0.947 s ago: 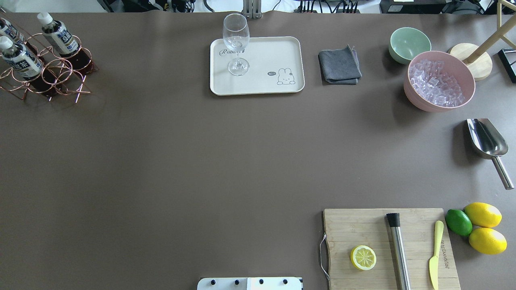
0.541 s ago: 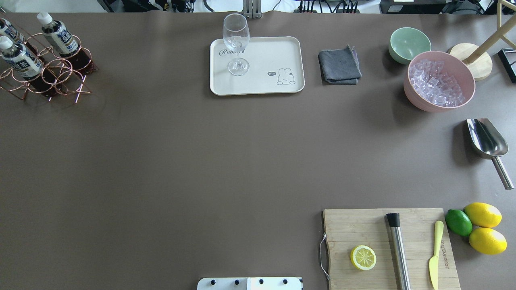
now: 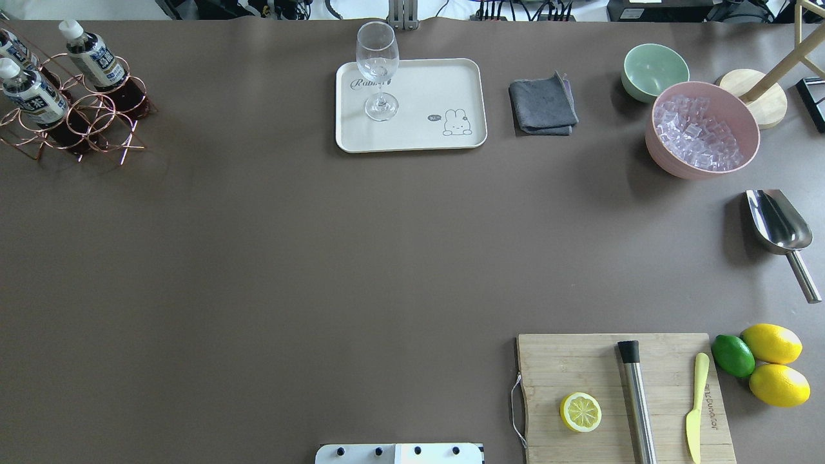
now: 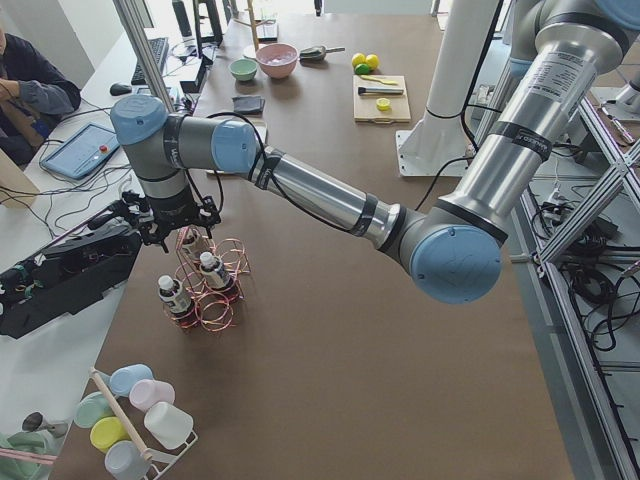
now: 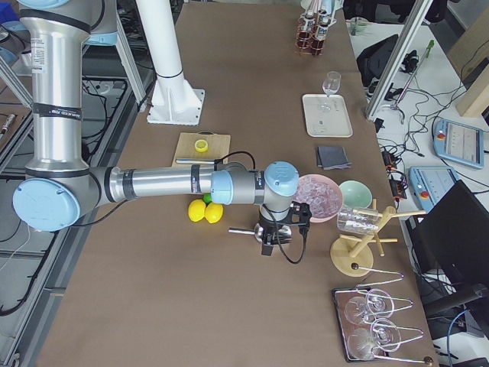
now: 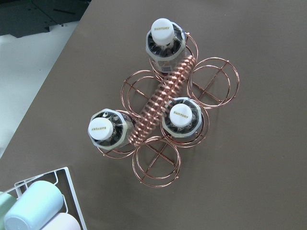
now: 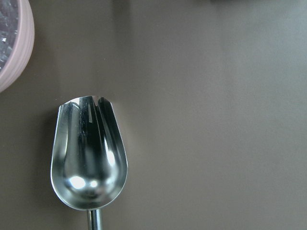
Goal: Take tea from basket to plate
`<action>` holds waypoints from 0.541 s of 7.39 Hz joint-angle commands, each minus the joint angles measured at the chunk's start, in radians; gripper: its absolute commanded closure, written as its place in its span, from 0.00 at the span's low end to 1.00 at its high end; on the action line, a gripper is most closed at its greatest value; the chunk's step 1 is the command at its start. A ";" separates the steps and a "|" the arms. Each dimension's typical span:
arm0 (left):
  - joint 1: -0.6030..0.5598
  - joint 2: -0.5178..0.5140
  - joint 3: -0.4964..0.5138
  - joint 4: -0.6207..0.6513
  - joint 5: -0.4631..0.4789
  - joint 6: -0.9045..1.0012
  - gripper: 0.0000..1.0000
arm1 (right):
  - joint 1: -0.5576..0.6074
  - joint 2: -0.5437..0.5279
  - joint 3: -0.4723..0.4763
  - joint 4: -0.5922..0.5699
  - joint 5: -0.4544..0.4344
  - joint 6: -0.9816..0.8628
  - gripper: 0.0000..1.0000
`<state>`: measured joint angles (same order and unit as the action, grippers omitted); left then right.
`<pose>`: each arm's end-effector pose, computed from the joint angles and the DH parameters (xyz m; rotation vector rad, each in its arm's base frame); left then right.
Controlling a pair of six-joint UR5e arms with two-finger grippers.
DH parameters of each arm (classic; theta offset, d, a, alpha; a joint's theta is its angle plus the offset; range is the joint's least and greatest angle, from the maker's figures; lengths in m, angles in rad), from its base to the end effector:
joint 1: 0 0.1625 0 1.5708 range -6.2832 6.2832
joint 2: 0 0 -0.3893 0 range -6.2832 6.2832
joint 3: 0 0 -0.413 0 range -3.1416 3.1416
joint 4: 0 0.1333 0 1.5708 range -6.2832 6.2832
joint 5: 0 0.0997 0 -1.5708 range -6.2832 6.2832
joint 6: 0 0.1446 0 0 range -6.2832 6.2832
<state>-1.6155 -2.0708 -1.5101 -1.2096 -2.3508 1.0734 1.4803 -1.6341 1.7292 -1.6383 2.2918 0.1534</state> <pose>-0.0614 -0.6658 0.4232 0.4984 0.6504 1.0040 -0.0065 -0.4906 0.6176 -0.0615 -0.7189 0.0502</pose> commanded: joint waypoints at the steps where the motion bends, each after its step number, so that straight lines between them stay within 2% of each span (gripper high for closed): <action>1: 0.016 -0.063 0.051 -0.008 -0.004 0.204 0.08 | 0.000 0.000 -0.003 0.000 -0.005 0.000 0.00; 2: 0.025 -0.060 0.066 -0.066 -0.007 0.221 0.04 | 0.000 0.002 -0.002 0.000 -0.006 0.000 0.00; 4: 0.058 -0.080 0.108 -0.106 -0.010 0.221 0.03 | 0.000 0.002 -0.002 0.000 -0.009 0.000 0.00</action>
<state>-1.5830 -2.1335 -1.4359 -1.2732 -2.3584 1.2842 1.4803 -1.6326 1.7272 -1.6383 2.2855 0.1534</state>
